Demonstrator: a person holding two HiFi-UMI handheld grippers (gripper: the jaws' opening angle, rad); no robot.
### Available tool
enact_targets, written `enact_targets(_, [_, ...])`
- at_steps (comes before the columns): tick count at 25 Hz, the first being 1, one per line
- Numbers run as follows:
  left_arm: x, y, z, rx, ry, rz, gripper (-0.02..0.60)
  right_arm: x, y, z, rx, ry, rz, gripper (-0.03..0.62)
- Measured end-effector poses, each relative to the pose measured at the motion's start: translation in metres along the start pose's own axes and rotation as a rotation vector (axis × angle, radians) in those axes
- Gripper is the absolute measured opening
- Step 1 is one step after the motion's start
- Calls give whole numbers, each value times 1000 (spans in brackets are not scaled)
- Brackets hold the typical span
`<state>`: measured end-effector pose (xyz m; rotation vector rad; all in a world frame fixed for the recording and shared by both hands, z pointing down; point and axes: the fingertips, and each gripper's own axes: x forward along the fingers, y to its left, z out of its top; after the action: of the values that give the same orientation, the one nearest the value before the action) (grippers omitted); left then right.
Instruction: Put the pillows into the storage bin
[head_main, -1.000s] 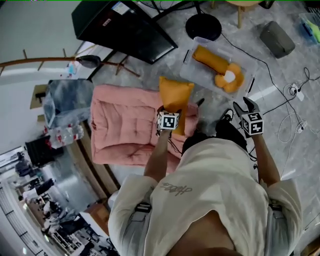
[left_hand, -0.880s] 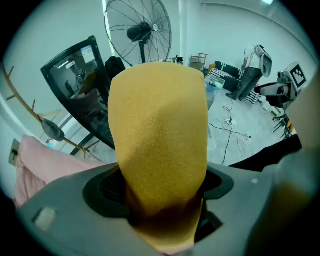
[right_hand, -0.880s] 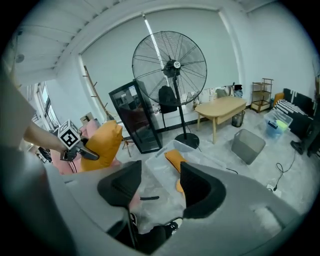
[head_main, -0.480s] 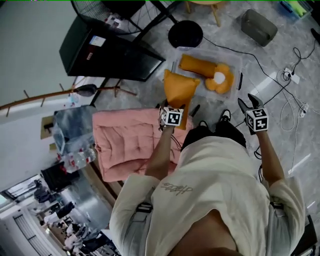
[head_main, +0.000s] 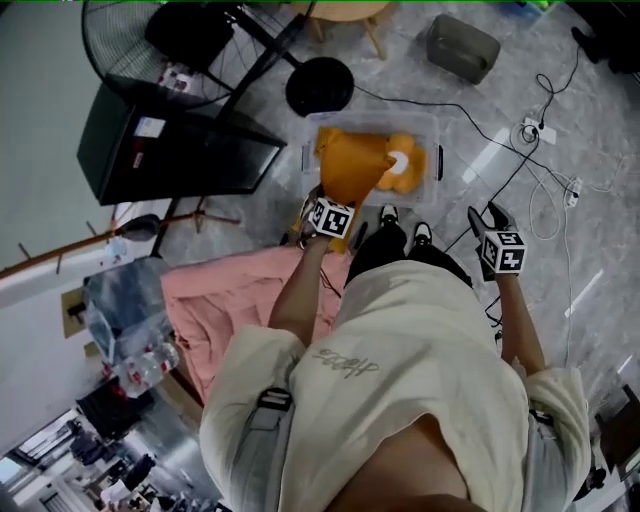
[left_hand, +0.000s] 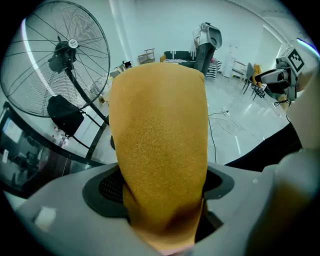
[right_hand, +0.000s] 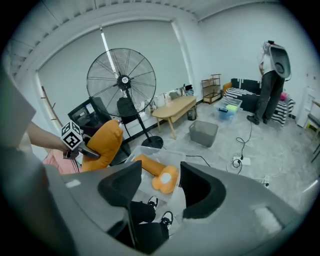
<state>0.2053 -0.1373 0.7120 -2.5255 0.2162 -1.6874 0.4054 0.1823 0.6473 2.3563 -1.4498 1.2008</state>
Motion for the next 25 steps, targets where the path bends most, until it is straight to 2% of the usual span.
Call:
enact_targets(2, [18,0,4,21,35,-40,430,-5,-4,6,26,-14,-36,236])
enact_targets(4, [35,2,19,52,28,-77,430,-6,-5,13,39,-26,-69,236])
enact_targets(8, [61,4,31,103,65,-107,431,-9,-6,25,3,-21,-121,236])
enact_targets(10, [71,5,43,142,55,-122,431,-9,-7,31,-6,-24,-146,236])
enact_targets(17, [100,7,61,285,100,-183,447,-12,-13,32,93,-29,-227,236])
enact_targets(20, [112,14,60,352,142,-189,505,-8,-10,30,116,-18,-245,236])
enact_targets(22, [120,18,63,429,146,-179,548,-4,-8,32,126,-16,-250,237])
enact_targets(25, [129,24,73,513,115,-146,537,6,-2,37,130,-17,-249,238])
